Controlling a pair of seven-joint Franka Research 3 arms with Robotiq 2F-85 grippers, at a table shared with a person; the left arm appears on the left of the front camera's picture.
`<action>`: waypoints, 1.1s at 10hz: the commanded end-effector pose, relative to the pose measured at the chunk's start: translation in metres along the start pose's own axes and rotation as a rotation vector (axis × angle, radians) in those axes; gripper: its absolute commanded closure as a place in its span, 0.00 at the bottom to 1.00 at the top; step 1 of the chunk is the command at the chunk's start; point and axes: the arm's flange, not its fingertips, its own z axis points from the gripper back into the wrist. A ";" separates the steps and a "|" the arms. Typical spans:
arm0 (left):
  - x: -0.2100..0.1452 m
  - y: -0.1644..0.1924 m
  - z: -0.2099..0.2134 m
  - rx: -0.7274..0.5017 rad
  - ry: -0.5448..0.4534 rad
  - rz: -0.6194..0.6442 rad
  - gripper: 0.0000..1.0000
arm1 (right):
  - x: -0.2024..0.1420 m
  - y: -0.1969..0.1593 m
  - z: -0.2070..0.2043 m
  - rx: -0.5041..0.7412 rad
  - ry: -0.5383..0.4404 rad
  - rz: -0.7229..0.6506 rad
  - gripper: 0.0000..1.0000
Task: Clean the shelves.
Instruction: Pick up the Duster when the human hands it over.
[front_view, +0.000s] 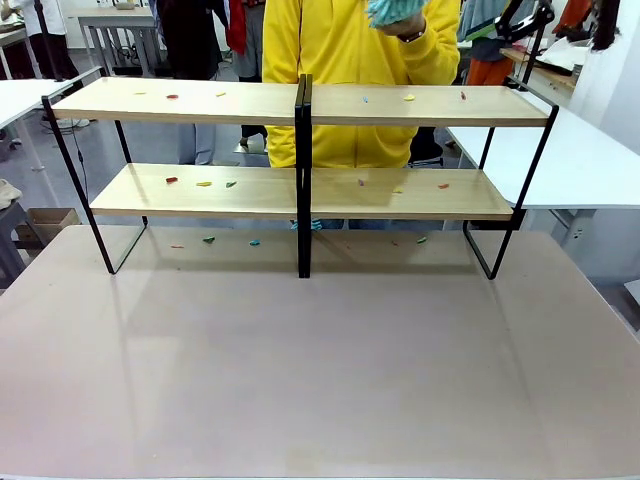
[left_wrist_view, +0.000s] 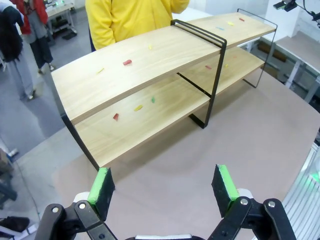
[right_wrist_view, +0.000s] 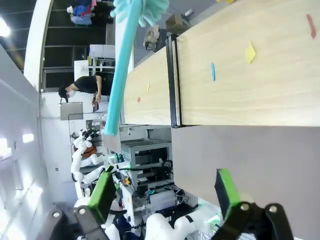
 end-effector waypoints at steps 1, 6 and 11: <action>0.000 0.001 -0.001 -0.003 -0.001 -0.006 0.00 | -0.003 0.000 0.003 -0.004 0.012 -0.023 0.00; 0.000 0.001 -0.001 -0.003 -0.001 -0.006 0.00 | 0.019 0.005 0.006 0.120 -0.046 -0.079 0.00; 0.000 0.001 -0.001 -0.003 -0.001 -0.006 0.00 | 0.054 0.016 -0.035 0.142 -0.035 -0.153 0.00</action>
